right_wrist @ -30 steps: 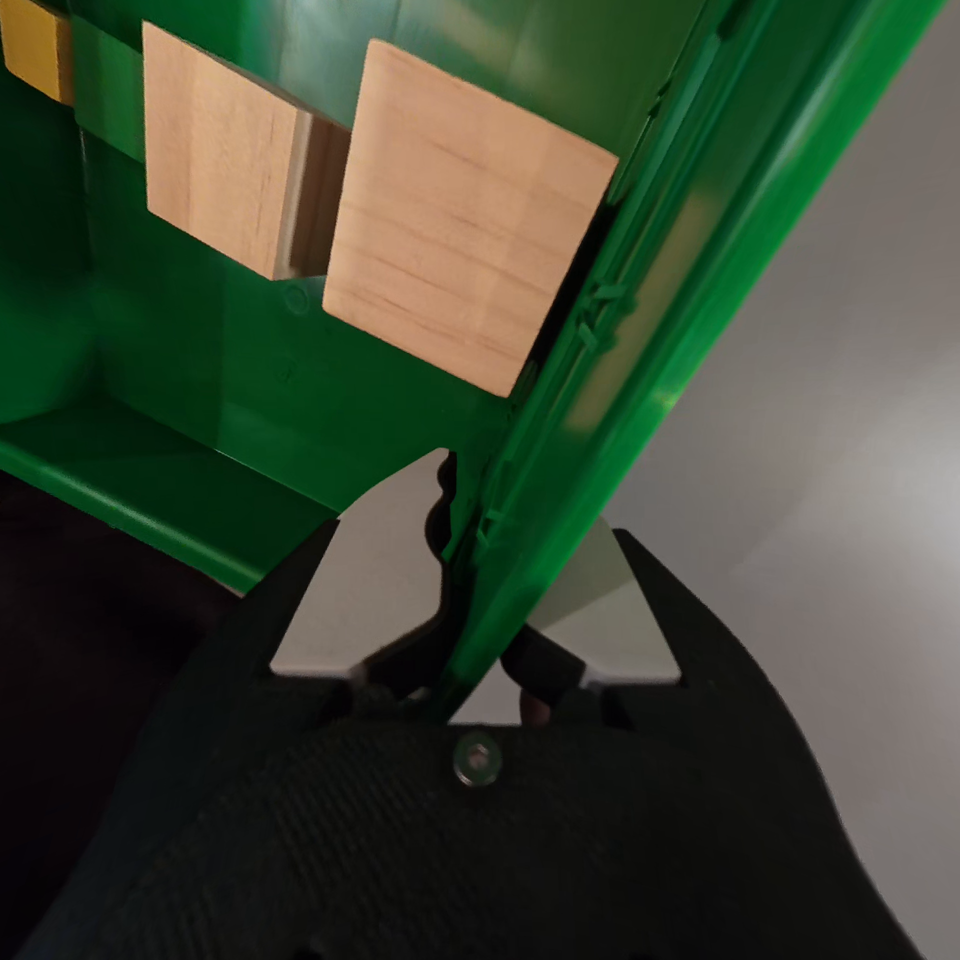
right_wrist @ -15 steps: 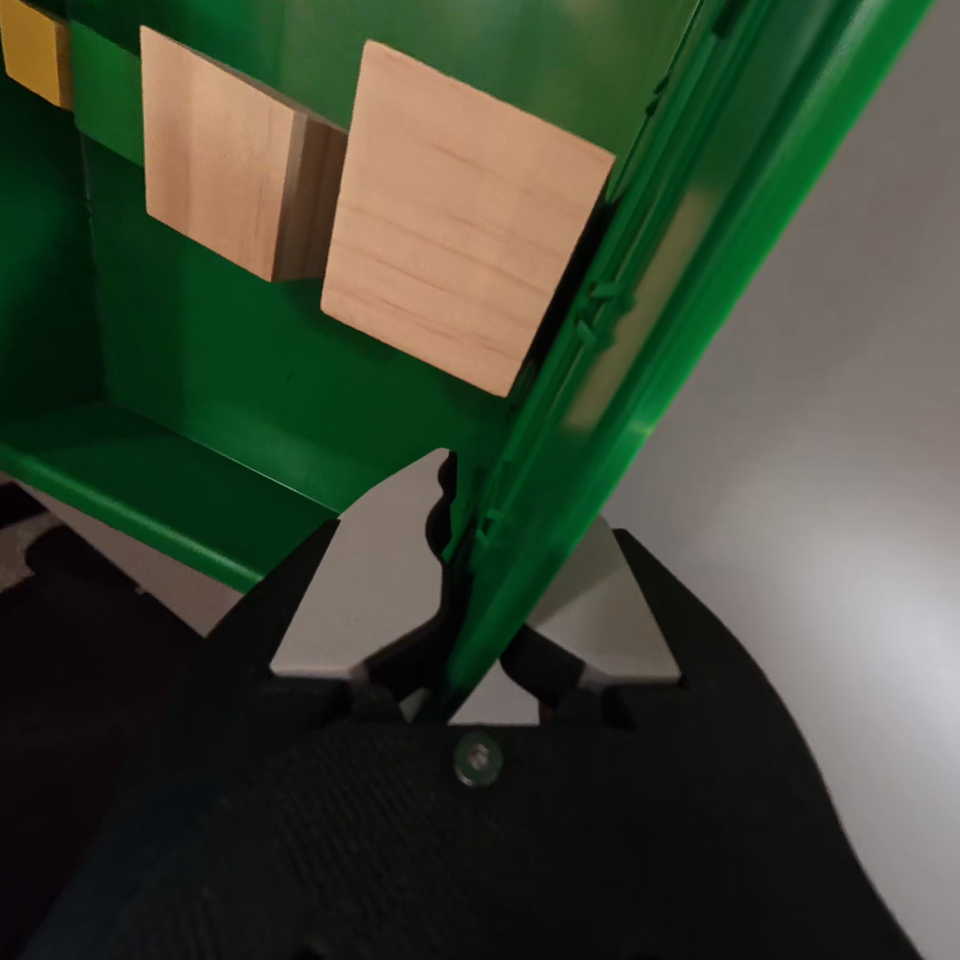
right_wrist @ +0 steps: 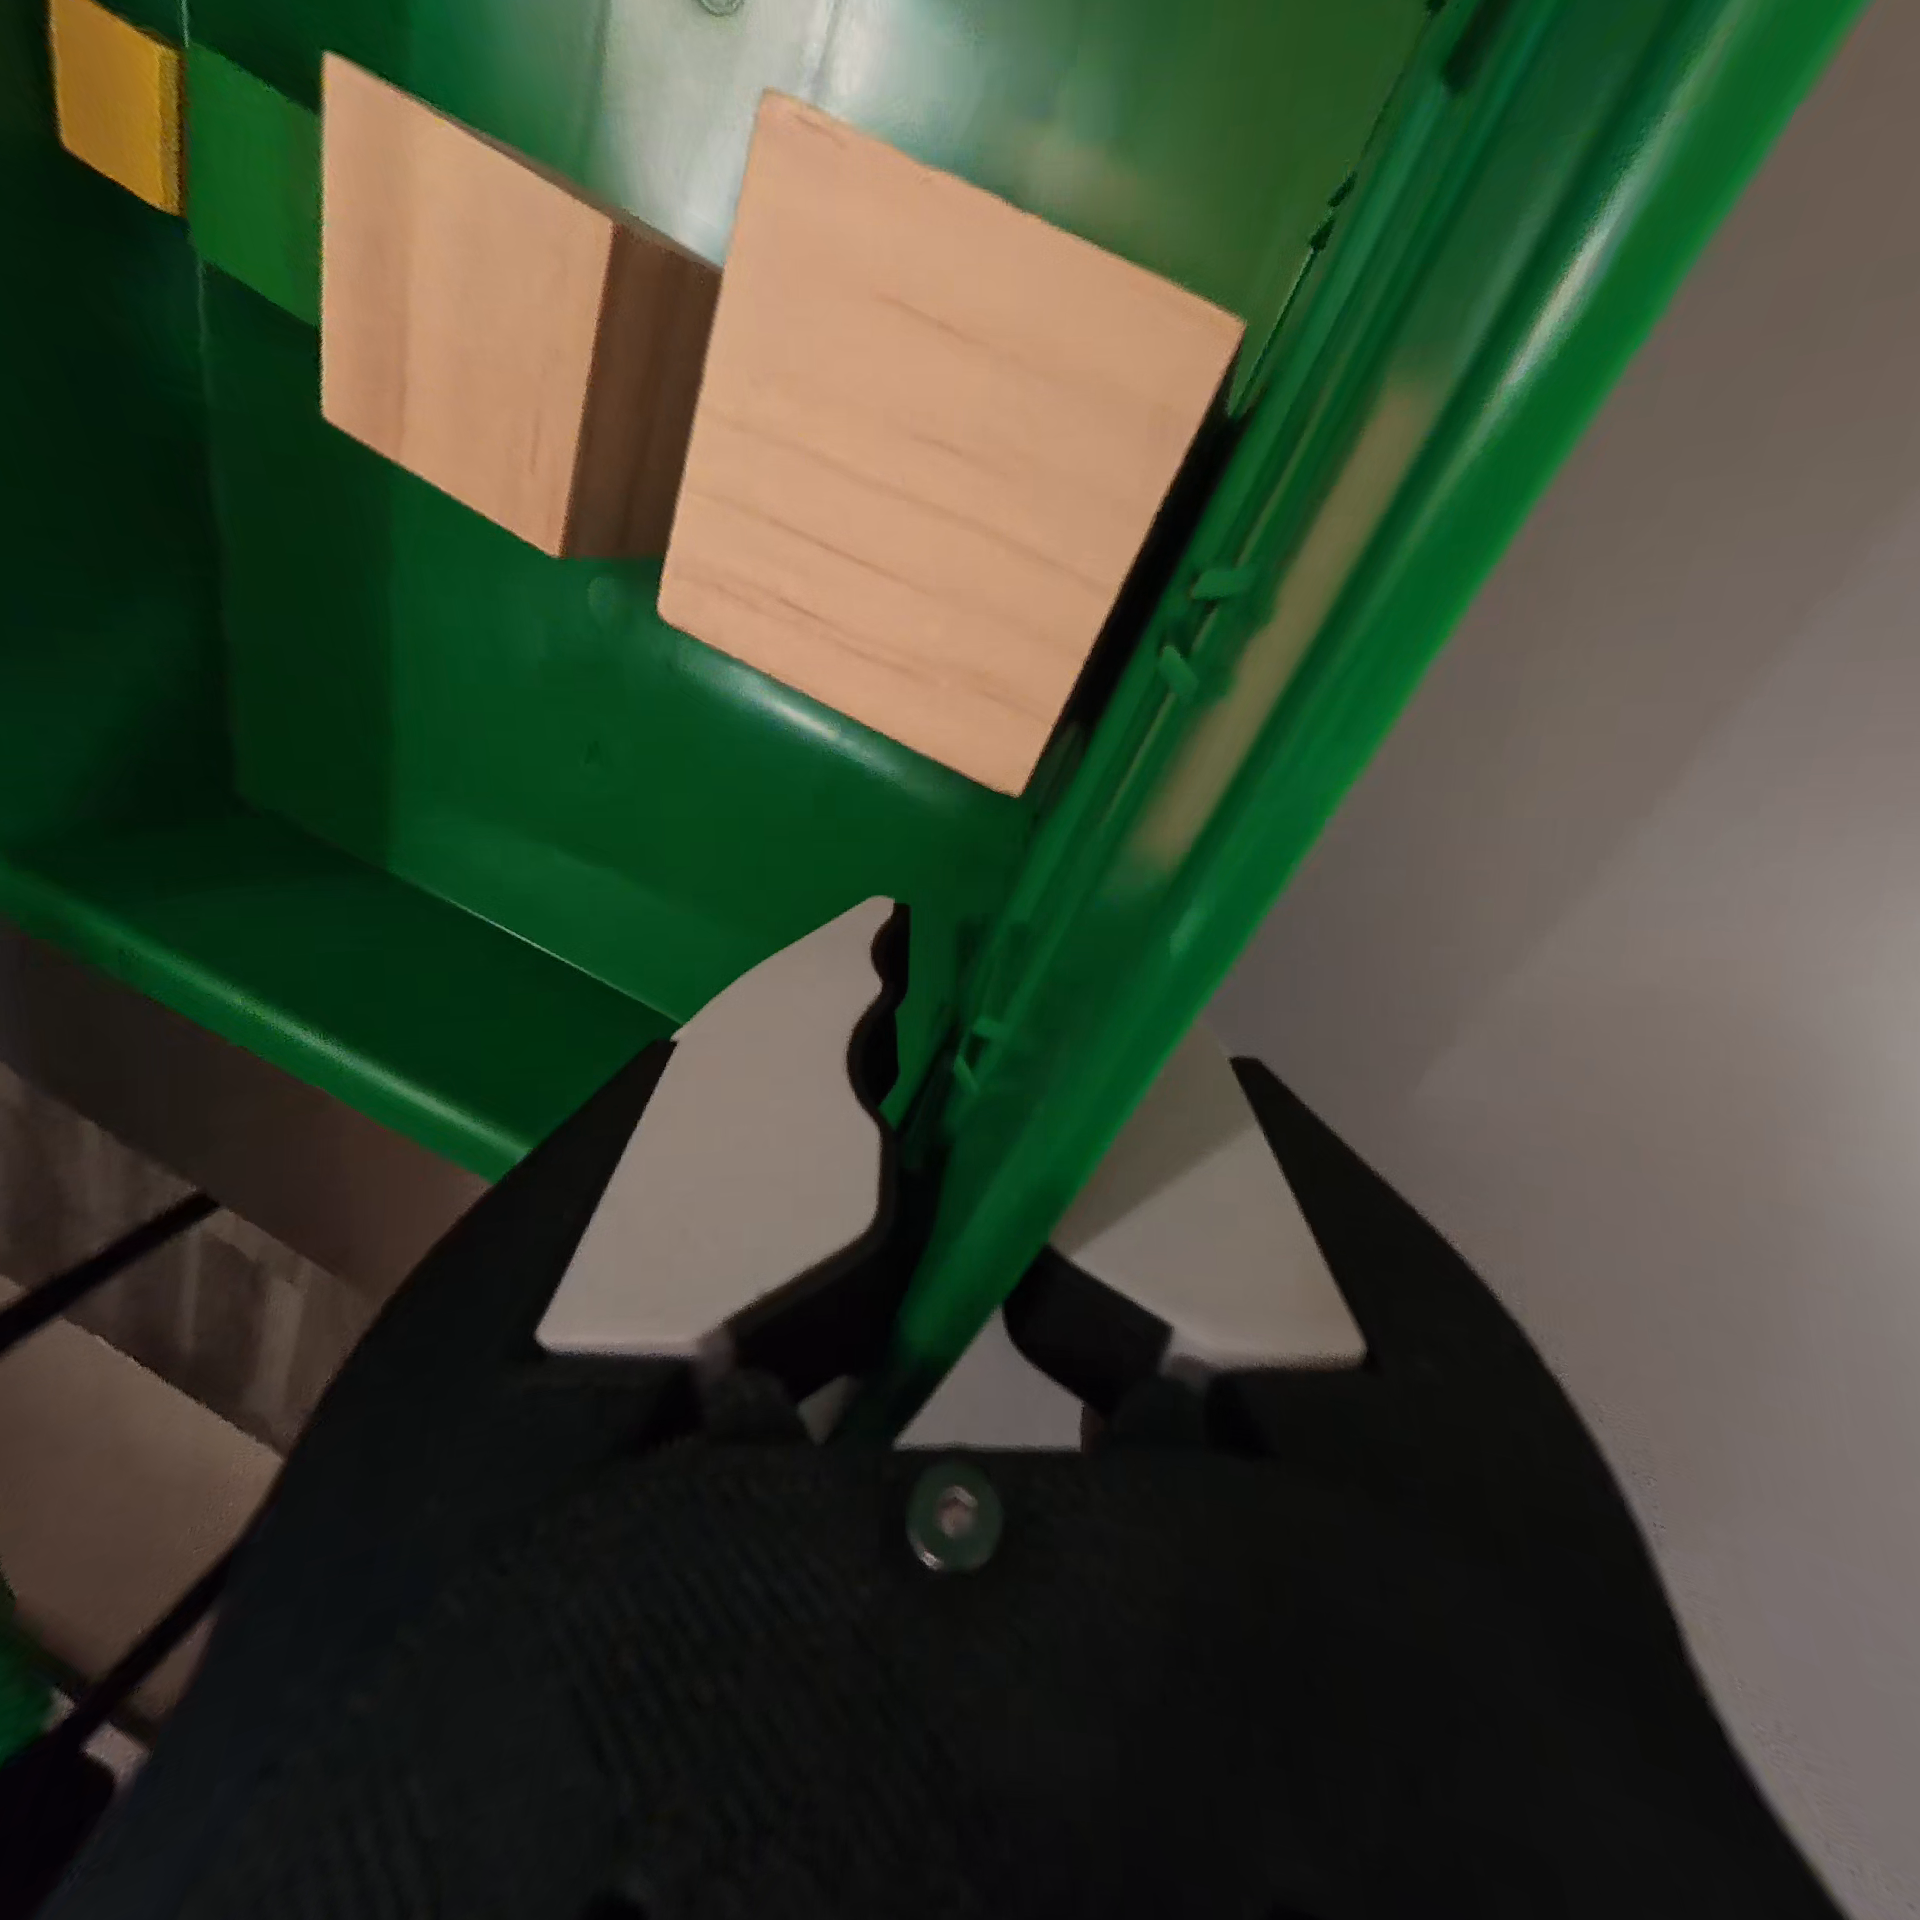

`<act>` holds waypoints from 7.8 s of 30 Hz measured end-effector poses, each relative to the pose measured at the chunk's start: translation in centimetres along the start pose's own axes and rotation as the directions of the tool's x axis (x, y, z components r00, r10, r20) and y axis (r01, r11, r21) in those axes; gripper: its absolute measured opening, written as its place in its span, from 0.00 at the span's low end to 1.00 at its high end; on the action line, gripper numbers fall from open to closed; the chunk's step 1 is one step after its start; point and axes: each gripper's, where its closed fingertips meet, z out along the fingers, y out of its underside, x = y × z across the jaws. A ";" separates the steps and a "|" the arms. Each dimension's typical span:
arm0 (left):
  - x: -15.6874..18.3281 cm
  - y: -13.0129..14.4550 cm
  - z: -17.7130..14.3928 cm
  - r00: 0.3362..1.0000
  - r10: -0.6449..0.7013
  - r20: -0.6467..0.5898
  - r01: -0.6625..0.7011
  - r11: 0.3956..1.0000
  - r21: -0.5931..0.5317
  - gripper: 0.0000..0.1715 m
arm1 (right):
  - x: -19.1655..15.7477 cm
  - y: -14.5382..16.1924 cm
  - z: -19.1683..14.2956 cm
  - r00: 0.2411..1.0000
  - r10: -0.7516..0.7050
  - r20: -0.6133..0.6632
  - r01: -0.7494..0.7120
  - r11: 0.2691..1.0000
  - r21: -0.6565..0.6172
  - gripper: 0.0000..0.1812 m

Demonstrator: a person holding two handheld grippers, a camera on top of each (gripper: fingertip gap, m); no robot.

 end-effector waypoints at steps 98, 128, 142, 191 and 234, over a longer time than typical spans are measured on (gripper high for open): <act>49.8 -3.7 22.4 0.732 0.534 -0.423 -0.423 0.843 0.332 0.27 | 31.4 33.3 -28.8 0.786 0.415 -0.458 0.369 0.279 0.886 0.40; 31.0 -14.4 17.9 0.921 0.263 0.287 -0.388 0.679 0.622 0.41 | 38.2 31.8 -22.8 0.907 0.295 -0.301 0.130 0.485 0.865 0.24; 25.2 -14.6 19.6 0.939 0.184 0.291 -0.315 0.797 0.515 0.25 | 40.2 31.8 -21.6 0.900 0.328 -0.288 0.073 0.537 0.841 0.09; 26.1 -13.2 20.7 0.942 0.239 0.234 -0.323 0.835 0.447 0.12 | 41.4 33.1 -21.7 0.830 0.182 -0.528 0.283 0.677 0.679 0.07; 24.7 -12.0 20.6 0.975 0.146 0.167 -0.202 0.894 0.400 0.09 | 41.9 33.1 -26.1 0.878 0.336 -0.340 0.181 0.425 0.887 0.27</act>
